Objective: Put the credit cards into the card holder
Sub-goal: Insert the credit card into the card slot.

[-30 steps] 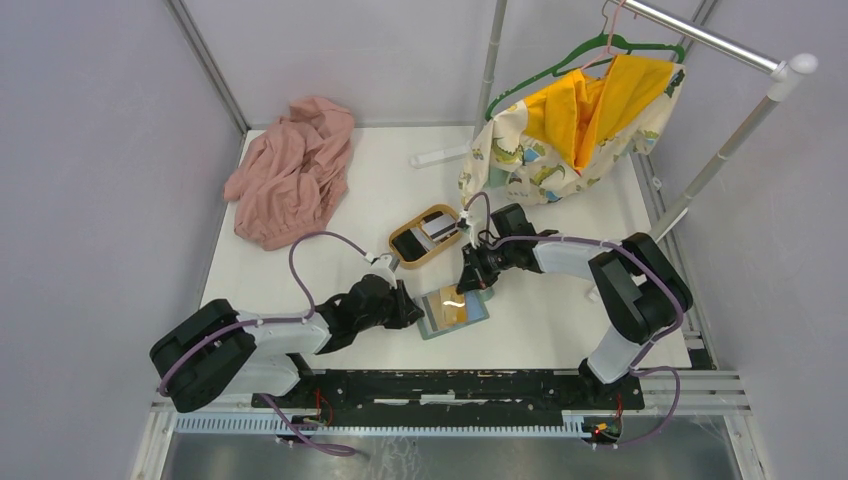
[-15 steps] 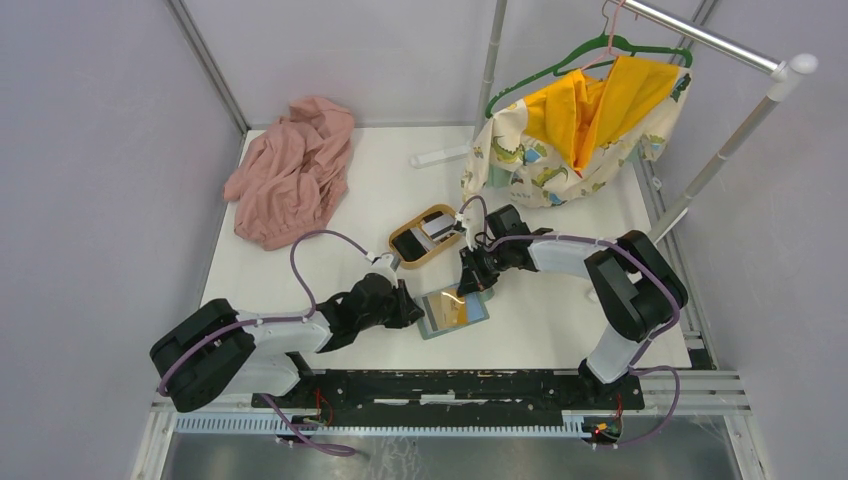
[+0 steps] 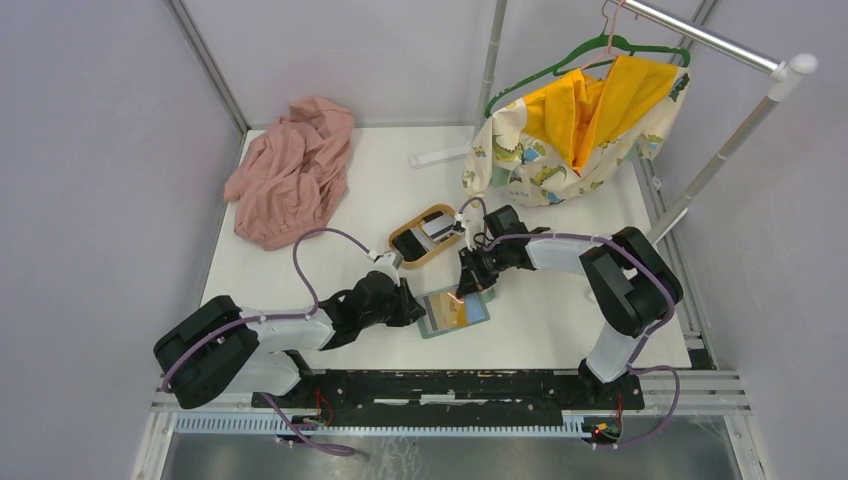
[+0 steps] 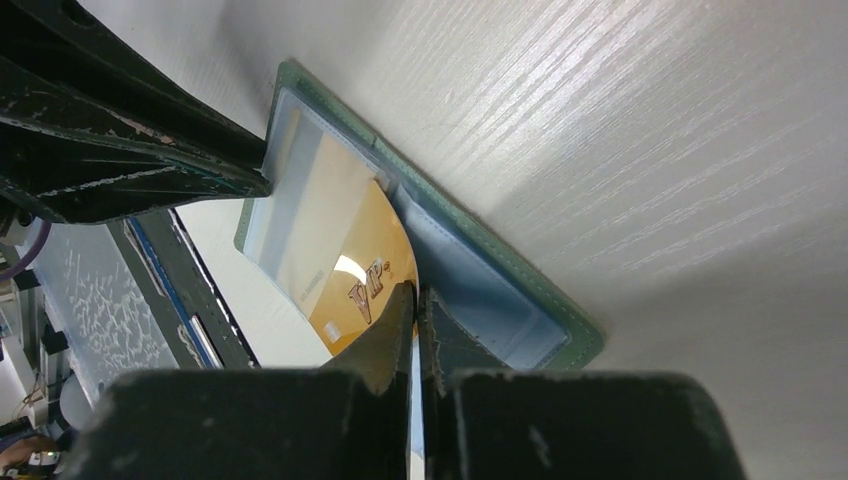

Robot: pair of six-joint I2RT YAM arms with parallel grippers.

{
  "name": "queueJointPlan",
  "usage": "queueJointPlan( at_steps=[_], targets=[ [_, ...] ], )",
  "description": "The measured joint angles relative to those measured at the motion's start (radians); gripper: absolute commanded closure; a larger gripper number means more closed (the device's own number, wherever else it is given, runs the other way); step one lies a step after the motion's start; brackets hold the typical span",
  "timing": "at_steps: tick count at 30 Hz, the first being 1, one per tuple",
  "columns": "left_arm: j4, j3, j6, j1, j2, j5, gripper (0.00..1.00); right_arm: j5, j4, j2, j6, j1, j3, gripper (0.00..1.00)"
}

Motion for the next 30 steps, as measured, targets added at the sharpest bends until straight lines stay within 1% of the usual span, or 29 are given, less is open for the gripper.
queueJointPlan(
  at_steps=[16,23,26,30],
  targets=[
    [0.006,0.013,0.000,0.000,0.021,0.001,0.75,-0.076,0.049,0.043,0.076,0.002,0.004,0.95],
    [0.034,0.023,0.000,0.000,0.049,0.004,0.74,-0.104,0.074,0.064,0.098,0.020,0.004,0.87],
    [0.034,0.023,0.000,0.000,0.047,0.005,0.71,-0.109,0.077,0.067,0.100,0.019,0.004,0.85],
    [-0.008,0.021,0.001,0.000,0.000,0.004,0.56,-0.111,0.077,0.067,0.100,0.020,0.004,0.83]
  ],
)
